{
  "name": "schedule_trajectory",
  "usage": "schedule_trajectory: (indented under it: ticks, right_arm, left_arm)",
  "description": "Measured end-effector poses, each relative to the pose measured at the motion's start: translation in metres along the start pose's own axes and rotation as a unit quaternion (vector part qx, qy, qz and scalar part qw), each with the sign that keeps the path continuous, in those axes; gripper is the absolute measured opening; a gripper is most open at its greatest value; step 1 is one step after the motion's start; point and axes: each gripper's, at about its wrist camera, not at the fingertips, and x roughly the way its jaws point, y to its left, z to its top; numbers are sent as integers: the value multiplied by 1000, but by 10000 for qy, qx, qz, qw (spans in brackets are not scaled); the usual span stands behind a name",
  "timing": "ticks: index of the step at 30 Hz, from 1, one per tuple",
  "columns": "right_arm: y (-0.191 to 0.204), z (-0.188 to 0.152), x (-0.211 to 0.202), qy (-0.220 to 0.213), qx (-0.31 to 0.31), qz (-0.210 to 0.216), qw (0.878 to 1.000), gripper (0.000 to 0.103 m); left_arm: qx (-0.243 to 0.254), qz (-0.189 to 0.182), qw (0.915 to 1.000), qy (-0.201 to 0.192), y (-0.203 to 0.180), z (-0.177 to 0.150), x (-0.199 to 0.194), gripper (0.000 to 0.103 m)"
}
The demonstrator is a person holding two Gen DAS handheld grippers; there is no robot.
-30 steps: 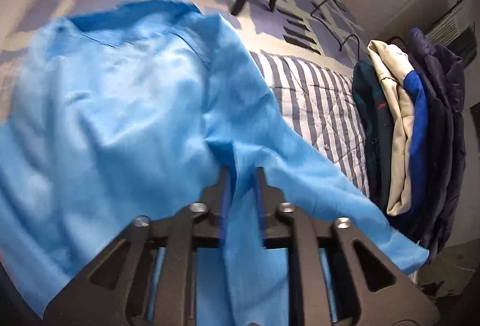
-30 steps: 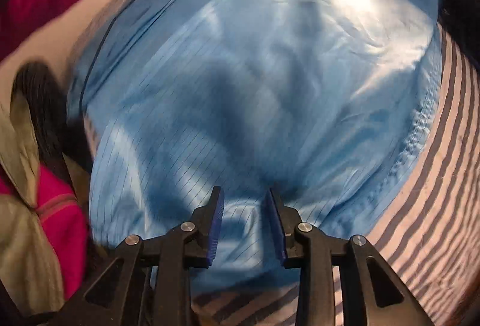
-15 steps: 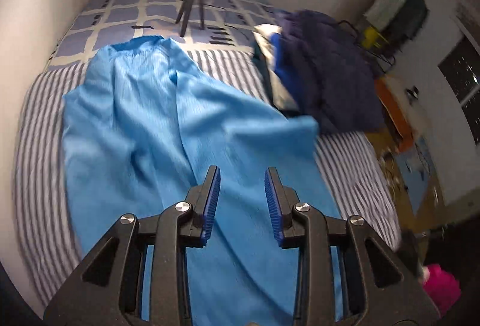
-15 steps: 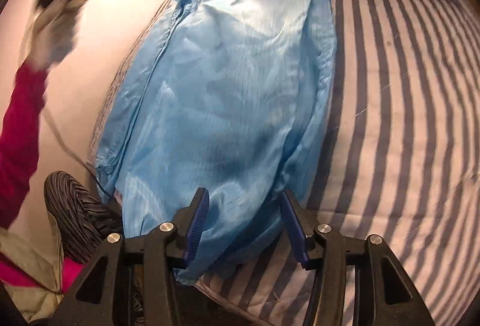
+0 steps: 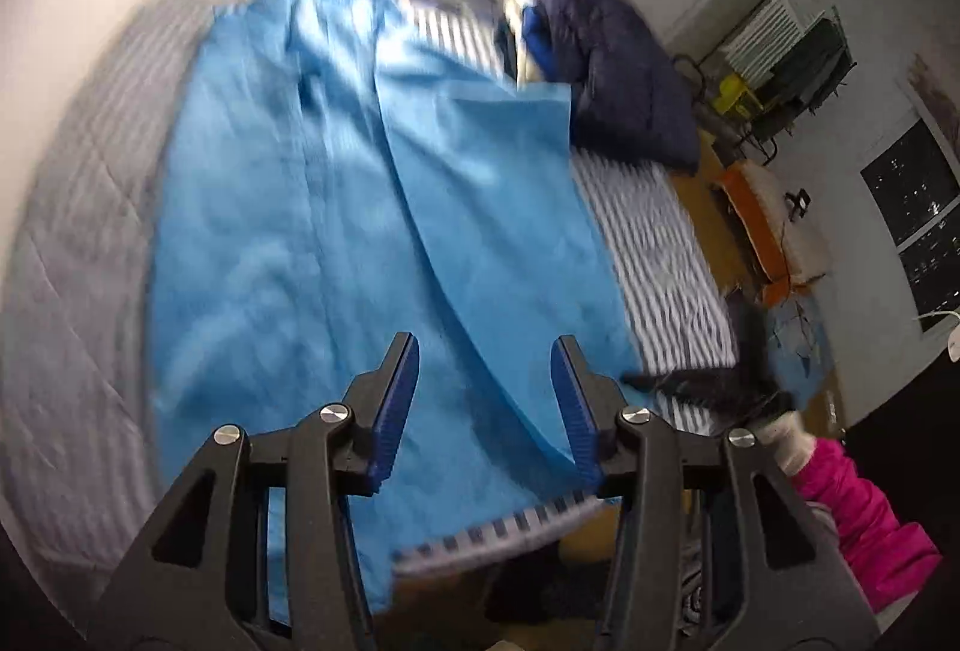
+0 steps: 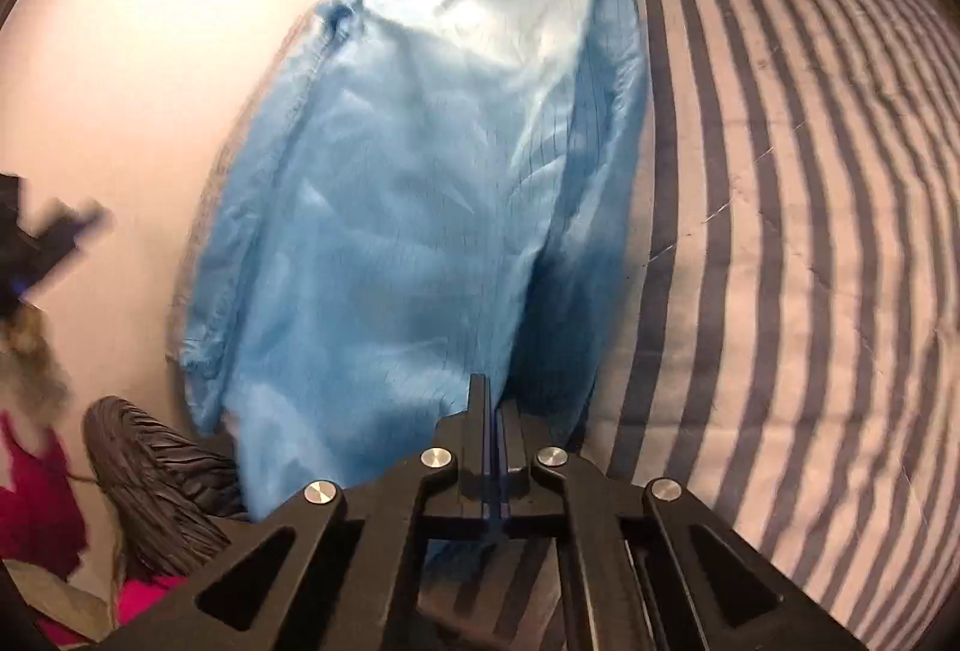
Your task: Fold large clothes
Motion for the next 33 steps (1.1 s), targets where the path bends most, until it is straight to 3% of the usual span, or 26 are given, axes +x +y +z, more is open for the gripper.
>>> schedule_trajectory:
  ticks: [3, 5, 9, 11, 14, 18, 19, 21, 23, 24, 28, 33]
  right_arm:
    - [5, -13, -23, -197, -50, 203, 9996, 0]
    - [2, -17, -21, -185, -41, -10, 9998, 0]
    - [-3, -18, -13, -83, 44, 306, 9995, 2]
    - [13, -17, -6, 42, -174, 675, 9976, 0]
    - [38, -13, 6, 209, -804, 297, 9961, 0]
    - [25, -10, 23, 688, -535, 430, 9953, 0]
    - [31, -12, 22, 747, -703, 403, 9939, 1]
    - [42, -12, 8, 573, -1146, 237, 9915, 5]
    - [45, -3, -12, 314, -1358, 114, 9902, 21]
    - [45, 5, -27, 86, -1437, 60, 9896, 36]
    - [26, 49, -66, -621, -1338, 120, 9890, 36]
    - [-12, 123, -52, -1082, -704, -207, 9914, 29]
  left_arm:
    - [-203, -249, 9990, 304, -2, -24, 42, 47]
    - [-97, -169, 9983, 546, -9, -36, 67, 47]
    - [-22, -319, 9961, 826, -29, -48, 105, 47]
    - [284, -164, 9961, 817, -43, -47, 116, 47]
    - [643, 65, 9938, 904, -57, -48, 131, 47]
    - [1020, 420, 9885, 1032, -62, -51, 148, 47]
    - [1023, 440, 9879, 1076, -60, -50, 153, 47]
    - [990, 418, 9875, 1156, -59, -51, 161, 47]
    - [1086, 443, 9857, 1214, -60, -54, 168, 47]
    - [1255, 506, 9828, 1256, -64, -58, 173, 47]
    - [2006, 796, 9696, 1150, -79, -74, 178, 49]
    - [2602, 932, 9550, 1074, -83, -84, 178, 51]
